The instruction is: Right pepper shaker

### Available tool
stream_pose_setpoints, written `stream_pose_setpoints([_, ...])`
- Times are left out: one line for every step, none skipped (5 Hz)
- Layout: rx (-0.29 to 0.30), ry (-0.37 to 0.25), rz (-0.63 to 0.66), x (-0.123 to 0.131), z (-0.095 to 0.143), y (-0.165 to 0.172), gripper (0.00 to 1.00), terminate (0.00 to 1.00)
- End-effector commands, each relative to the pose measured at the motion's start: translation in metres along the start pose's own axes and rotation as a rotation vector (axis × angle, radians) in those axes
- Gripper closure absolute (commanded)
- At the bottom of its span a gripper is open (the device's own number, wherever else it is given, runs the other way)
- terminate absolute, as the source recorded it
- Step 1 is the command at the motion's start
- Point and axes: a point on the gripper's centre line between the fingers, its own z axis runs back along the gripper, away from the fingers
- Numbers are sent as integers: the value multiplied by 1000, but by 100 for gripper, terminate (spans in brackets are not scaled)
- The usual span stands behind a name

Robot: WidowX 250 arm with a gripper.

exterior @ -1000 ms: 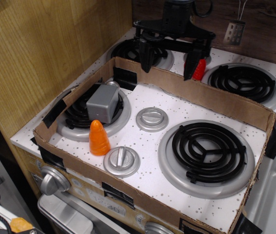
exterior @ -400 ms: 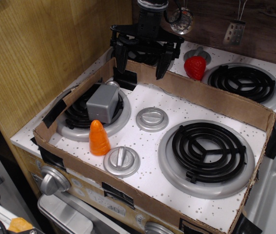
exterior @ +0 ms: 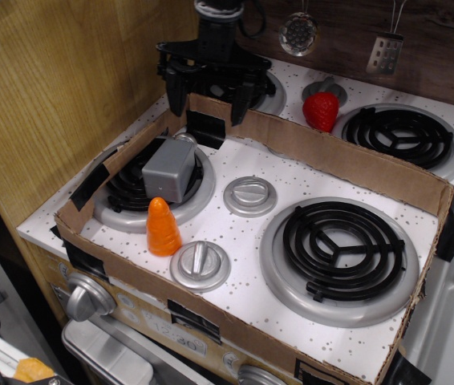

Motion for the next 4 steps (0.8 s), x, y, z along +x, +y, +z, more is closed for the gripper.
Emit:
stream_pose_setpoints([-37, -26, 20, 8, -4, 17, 0, 0])
stream_pose_setpoints([-44, -17, 28, 7, -9, 17, 0, 0])
stream_pose_setpoints([-46, -20, 35, 2, -15, 19, 0, 0])
stream_pose_setpoints([-45, -25, 40, 2, -17, 23, 0, 0])
